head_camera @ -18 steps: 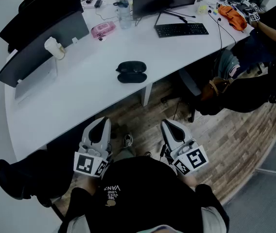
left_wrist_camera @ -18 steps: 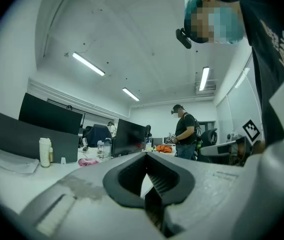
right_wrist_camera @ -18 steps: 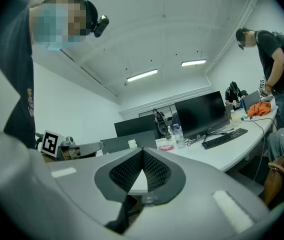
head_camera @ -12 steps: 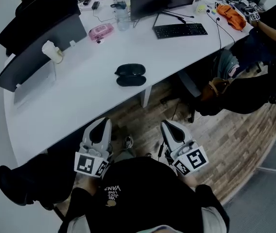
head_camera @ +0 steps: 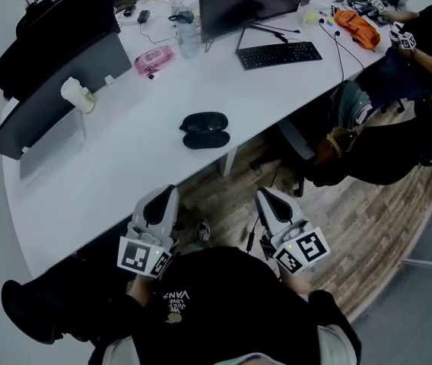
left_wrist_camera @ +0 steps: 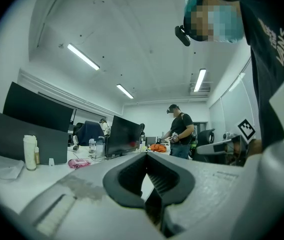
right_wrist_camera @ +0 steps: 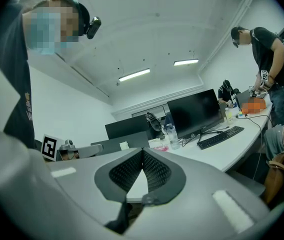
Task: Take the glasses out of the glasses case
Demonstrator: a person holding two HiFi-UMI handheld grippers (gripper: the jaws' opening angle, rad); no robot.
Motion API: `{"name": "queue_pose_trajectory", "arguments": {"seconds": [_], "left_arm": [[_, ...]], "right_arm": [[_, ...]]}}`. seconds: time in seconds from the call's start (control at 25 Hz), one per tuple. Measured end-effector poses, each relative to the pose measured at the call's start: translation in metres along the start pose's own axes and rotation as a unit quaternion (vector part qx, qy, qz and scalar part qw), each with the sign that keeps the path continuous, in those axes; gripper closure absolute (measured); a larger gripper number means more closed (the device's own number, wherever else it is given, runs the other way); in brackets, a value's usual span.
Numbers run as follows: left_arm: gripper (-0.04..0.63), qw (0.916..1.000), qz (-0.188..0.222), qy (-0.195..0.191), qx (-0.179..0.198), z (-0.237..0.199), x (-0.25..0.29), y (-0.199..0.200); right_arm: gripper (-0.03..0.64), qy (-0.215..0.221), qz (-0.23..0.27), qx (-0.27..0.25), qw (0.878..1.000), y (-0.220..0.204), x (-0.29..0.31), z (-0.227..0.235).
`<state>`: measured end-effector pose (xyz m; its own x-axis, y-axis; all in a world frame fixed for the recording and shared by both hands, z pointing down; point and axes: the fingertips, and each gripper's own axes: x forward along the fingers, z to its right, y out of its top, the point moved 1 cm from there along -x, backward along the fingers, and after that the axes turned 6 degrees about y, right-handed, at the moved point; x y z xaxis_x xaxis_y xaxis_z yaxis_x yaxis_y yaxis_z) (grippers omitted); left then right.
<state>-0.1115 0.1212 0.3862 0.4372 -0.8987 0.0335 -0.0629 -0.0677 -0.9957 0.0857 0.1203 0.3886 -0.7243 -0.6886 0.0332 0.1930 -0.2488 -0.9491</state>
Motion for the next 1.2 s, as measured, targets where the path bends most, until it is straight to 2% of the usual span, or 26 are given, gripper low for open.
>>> {"name": "queue_pose_trajectory", "arguments": {"seconds": [0.6,0.84,1.2], "left_arm": [[0.594,0.9979,-0.011,-0.064,-0.004,-0.072,0.029,-0.001],[0.594,0.9975,-0.014,-0.068,-0.013,-0.094,0.035,-0.007],[0.594,0.9965,-0.016,-0.081,-0.015,-0.102,0.048,-0.013]], "right_arm": [[0.615,-0.060,0.001,-0.006,0.998,0.006,0.062,-0.001],[0.615,-0.079,0.000,-0.009,0.997,0.006,0.075,-0.001],[0.615,-0.089,0.005,0.000,0.996,0.001,0.085,0.002]]}}
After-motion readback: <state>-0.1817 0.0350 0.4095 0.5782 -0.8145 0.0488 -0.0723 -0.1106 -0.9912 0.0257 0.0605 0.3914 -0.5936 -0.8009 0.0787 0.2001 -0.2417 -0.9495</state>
